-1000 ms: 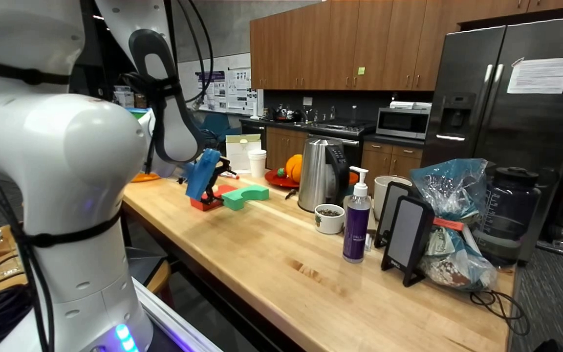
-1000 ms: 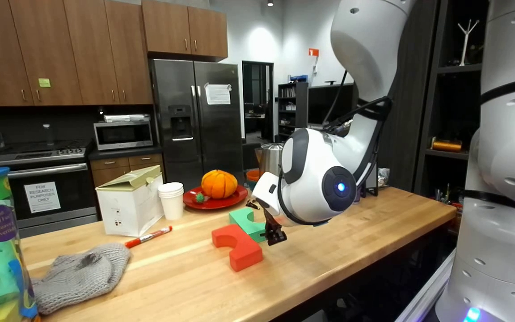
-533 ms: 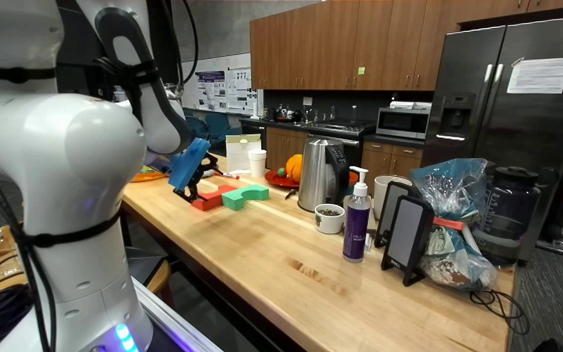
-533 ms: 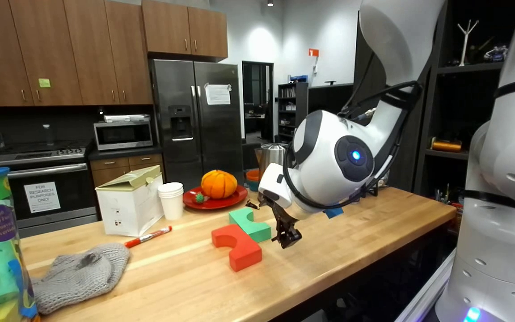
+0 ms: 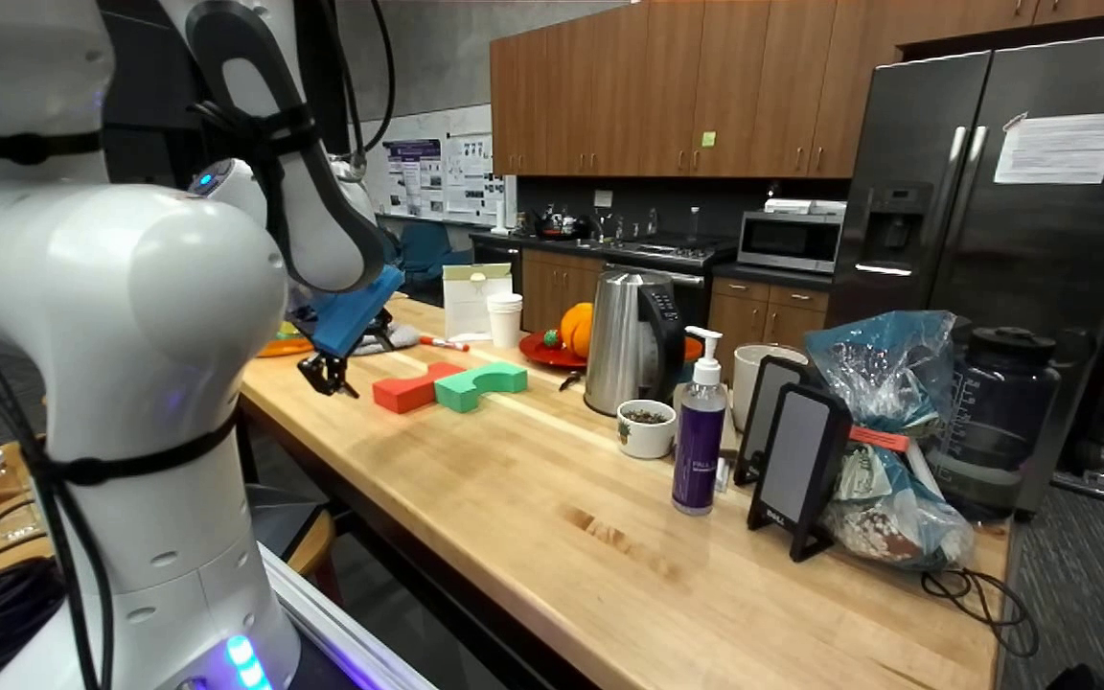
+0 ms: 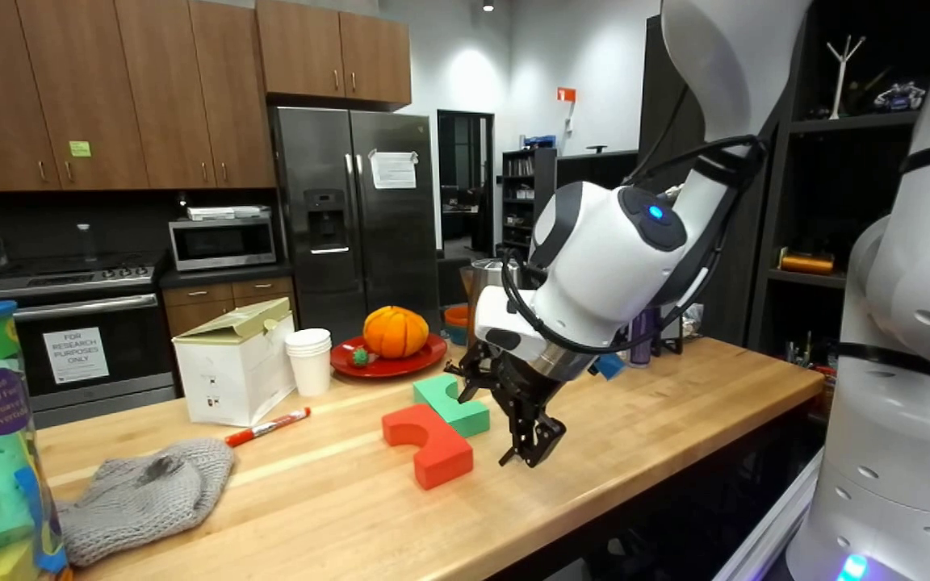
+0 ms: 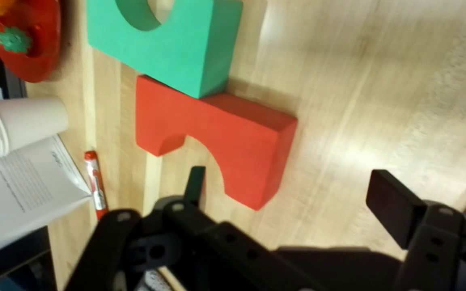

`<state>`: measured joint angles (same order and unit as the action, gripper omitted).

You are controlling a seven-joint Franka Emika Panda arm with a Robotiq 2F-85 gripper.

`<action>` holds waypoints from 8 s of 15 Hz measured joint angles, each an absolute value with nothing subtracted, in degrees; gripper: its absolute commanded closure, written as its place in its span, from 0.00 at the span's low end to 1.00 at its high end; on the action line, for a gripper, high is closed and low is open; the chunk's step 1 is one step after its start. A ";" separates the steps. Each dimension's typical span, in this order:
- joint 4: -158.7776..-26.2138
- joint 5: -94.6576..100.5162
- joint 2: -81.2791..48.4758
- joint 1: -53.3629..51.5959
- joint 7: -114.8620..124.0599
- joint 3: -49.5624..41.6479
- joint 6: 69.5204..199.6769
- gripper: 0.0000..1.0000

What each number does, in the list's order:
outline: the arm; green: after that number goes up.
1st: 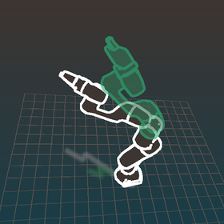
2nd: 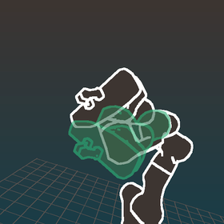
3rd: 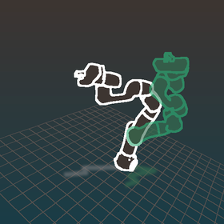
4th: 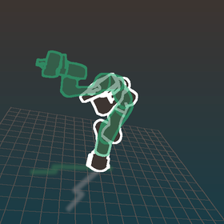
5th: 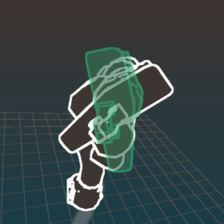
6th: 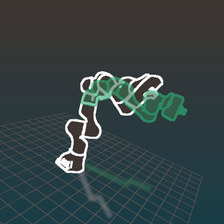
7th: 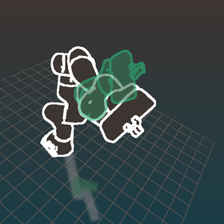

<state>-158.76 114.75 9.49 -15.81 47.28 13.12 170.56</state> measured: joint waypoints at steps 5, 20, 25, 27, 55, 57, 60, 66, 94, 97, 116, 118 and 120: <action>-157.48 116.22 6.69 -15.34 44.72 12.09 177.82 0.00; -155.42 115.15 2.56 -14.04 44.07 11.14 177.71 0.00; -152.85 111.71 -0.96 -12.61 39.08 10.05 179.15 0.00; -151.78 109.60 -2.37 -12.39 36.31 9.80 179.82 0.00; -150.53 38.81 -4.50 -10.85 -25.92 20.72 170.80 0.00; -150.47 32.18 -2.86 -10.36 -31.36 21.56 169.26 0.00; -149.90 23.79 -0.44 -10.12 -38.49 21.55 166.42 0.00; -148.40 13.03 1.32 -9.59 -49.40 19.63 162.53 0.00; -142.16 12.54 -9.33 -11.01 -52.09 14.55 160.76 0.00; -140.97 12.54 -10.95 -11.00 -51.95 14.55 160.75 0.00; -136.84 11.77 -12.59 -11.04 -53.55 17.67 149.29 0.00; -136.85 11.77 -12.58 -11.12 -54.13 17.93 148.90 0.00; -136.90 11.62 -12.57 -11.12 -54.99 18.15 148.71 0.00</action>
